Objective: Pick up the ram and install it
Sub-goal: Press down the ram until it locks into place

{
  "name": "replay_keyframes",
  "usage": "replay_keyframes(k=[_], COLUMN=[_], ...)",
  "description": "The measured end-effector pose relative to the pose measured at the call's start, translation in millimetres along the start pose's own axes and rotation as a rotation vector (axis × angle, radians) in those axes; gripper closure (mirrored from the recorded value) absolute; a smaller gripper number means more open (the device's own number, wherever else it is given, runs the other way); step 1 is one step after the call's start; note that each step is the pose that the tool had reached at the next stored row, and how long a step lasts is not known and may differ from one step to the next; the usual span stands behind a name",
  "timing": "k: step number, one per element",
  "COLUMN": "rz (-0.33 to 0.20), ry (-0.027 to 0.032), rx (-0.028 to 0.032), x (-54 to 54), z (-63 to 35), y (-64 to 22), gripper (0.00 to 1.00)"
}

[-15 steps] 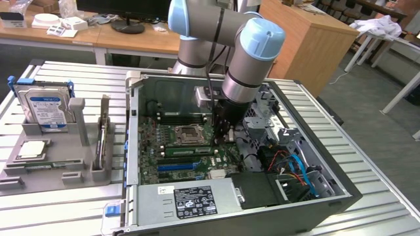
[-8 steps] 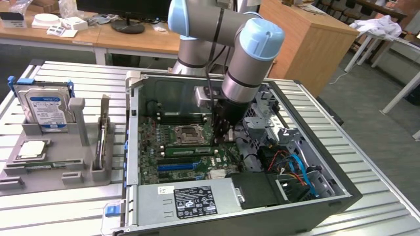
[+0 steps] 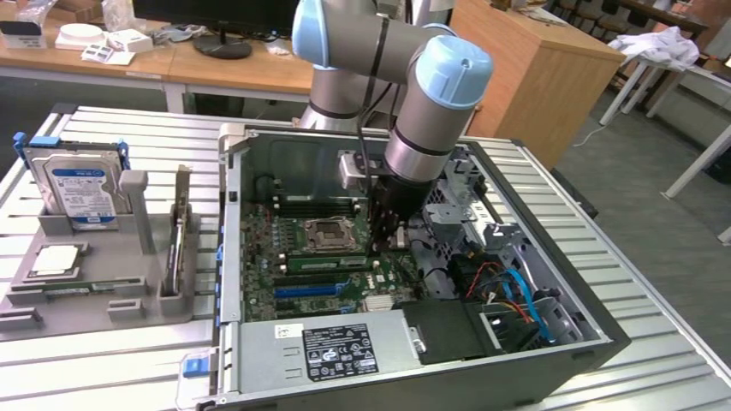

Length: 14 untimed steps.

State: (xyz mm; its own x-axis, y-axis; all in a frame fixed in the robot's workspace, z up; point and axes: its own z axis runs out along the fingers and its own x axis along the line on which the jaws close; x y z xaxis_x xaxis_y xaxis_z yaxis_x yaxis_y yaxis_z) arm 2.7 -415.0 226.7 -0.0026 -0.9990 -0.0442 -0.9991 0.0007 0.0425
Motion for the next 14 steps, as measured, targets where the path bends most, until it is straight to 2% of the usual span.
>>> replay_keyframes(k=[14], rz=[0.0], ry=[-0.0003], rx=[0.0011], x=[0.1], z=[3.5], y=[-0.2], gripper=[0.89])
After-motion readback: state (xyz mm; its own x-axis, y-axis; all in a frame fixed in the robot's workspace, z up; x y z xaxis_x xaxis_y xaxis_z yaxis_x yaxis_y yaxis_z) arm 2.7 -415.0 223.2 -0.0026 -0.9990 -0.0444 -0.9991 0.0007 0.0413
